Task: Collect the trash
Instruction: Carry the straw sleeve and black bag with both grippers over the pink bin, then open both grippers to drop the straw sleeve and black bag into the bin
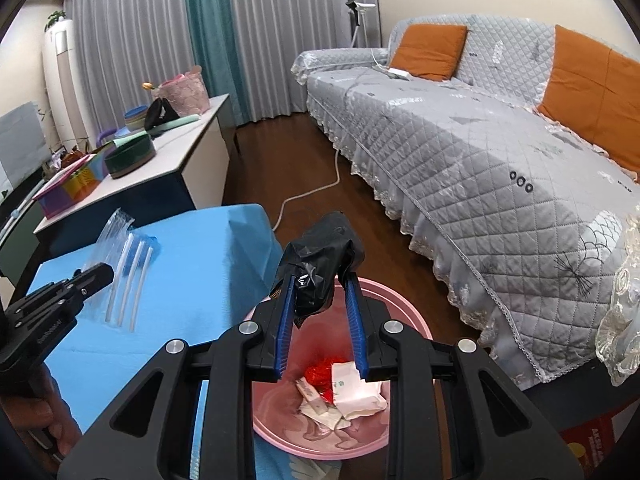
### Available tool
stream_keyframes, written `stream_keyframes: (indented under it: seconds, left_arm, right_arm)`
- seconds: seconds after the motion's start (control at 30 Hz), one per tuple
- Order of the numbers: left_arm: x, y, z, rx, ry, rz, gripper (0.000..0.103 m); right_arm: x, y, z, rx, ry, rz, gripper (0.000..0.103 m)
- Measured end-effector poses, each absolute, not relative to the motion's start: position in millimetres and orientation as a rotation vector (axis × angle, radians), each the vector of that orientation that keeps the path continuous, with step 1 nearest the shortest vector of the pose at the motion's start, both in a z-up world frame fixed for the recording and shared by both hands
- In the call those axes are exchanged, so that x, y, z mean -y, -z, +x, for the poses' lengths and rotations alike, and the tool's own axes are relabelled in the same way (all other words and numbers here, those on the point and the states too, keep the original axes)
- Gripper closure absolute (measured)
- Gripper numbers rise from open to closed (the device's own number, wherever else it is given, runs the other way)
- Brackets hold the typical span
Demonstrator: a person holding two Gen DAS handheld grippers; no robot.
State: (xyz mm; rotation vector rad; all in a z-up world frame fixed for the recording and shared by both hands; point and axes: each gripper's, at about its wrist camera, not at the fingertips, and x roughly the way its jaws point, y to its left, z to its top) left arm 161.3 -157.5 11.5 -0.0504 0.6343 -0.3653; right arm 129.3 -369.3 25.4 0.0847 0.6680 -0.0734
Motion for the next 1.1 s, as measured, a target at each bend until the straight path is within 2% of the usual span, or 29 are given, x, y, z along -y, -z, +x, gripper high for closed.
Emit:
stream_keyframes:
  seconds: [0.7, 0.8, 0.87, 0.93, 0.97, 1.1]
  left_arm:
    - [239.6, 9.1, 169.7, -0.716, 0.529, -0.001, 0.102]
    - [248.8, 11.6, 172.3, -0.734, 0.549, -0.006, 0.101]
    - [256.0, 14.0, 174.5, -0.753, 0.563, -0.001, 0.095]
    - [257.2, 16.0, 175.2, -0.761, 0.562, -0.002, 0.073]
    - [256.1, 16.3, 175.4, -0.762, 0.561, -0.007, 0.071]
    - [246.9, 14.9, 174.9, -0.760, 0.546, -0.011, 0.071]
  right_arm:
    - [402.0, -2.3, 131.7, -0.722, 0.107, 0.086, 0.077]
    - [403.2, -0.7, 132.1, -0.730, 0.108, 0.093, 0.074]
    - [403.5, 2.6, 133.9, -0.745, 0.104, 0.091, 0.067]
    - [404.2, 6.3, 135.7, -0.759, 0.119, 0.087, 0.055]
    - [405.5, 6.8, 135.8, -0.759, 0.126, 0.089, 0.049]
    - [414.5, 7.5, 136.0, -0.765, 0.150, 0.131, 0.048]
